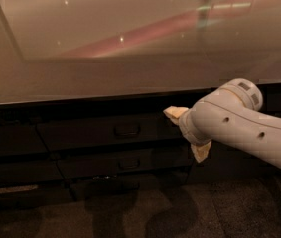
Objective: Open top drawer
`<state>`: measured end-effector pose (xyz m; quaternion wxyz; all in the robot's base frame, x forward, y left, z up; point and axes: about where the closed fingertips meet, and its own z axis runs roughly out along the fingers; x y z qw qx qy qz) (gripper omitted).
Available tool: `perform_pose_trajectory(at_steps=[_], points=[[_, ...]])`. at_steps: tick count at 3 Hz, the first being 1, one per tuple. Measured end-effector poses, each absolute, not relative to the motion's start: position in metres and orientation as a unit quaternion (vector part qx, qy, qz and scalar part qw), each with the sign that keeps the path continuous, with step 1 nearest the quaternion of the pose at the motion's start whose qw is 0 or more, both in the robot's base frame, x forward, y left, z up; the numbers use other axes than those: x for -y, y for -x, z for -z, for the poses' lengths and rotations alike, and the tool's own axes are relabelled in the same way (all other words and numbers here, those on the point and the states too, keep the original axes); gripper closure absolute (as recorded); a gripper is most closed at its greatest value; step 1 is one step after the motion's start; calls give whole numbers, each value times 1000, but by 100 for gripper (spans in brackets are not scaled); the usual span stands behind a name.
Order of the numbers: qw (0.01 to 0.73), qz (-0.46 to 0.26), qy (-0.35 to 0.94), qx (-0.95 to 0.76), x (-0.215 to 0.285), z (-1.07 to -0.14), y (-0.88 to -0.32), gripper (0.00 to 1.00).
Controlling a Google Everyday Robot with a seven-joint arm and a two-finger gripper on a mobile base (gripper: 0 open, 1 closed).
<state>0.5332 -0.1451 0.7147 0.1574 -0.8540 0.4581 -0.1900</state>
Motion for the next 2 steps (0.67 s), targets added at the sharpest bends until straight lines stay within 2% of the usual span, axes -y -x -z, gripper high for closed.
perform_pose_trajectory(at_steps=[1,2], points=[[193,175,824,-503,153,-711,-530,0],[193,175,824,-503,153,-711,-530,0]])
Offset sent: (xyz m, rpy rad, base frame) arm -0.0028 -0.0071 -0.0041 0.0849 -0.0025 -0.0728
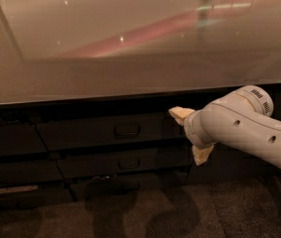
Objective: Open top drawer
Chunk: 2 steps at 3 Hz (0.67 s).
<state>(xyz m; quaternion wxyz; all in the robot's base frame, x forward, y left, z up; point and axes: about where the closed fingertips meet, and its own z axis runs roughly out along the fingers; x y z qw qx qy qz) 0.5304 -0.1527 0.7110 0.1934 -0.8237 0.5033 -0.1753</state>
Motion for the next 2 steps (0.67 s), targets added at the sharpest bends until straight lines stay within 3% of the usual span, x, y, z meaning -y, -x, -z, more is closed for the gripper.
perform_pose_trajectory(at_steps=[2], points=[[145,141,815,-543,176,-670,-586,0]])
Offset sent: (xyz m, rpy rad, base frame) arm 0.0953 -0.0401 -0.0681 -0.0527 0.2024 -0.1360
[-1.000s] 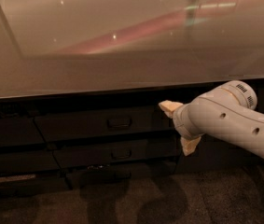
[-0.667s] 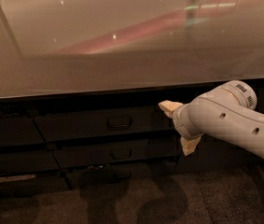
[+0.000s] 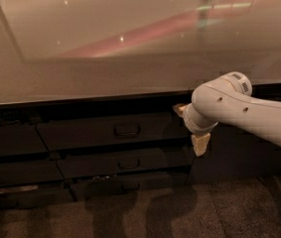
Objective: Open top drawer
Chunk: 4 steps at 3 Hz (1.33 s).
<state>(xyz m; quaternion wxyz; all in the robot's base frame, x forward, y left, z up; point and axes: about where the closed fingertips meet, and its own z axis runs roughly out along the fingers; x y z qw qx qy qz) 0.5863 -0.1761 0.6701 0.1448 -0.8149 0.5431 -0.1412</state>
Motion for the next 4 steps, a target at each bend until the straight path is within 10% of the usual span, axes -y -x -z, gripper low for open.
perform_pose_trajectory(at_steps=[4], points=[[94,94,799,-586,204,-618,-610,0]])
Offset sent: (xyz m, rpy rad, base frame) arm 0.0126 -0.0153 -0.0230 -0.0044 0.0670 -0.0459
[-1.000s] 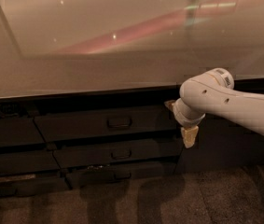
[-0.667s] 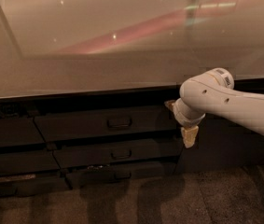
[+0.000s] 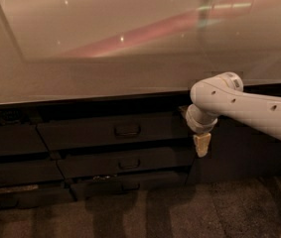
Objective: Open top drawer
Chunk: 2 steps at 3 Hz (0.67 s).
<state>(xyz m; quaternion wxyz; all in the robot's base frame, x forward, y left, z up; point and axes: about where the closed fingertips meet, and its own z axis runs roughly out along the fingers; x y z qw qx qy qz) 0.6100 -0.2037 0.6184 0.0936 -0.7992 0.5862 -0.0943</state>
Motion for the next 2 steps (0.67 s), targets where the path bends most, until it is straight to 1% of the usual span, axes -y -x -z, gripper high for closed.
perform_pose_trajectory(at_steps=[1,2], points=[[86,86,796,-593,209,-612,-614,0],[86,86,796,-593,209,-612,-614,19]])
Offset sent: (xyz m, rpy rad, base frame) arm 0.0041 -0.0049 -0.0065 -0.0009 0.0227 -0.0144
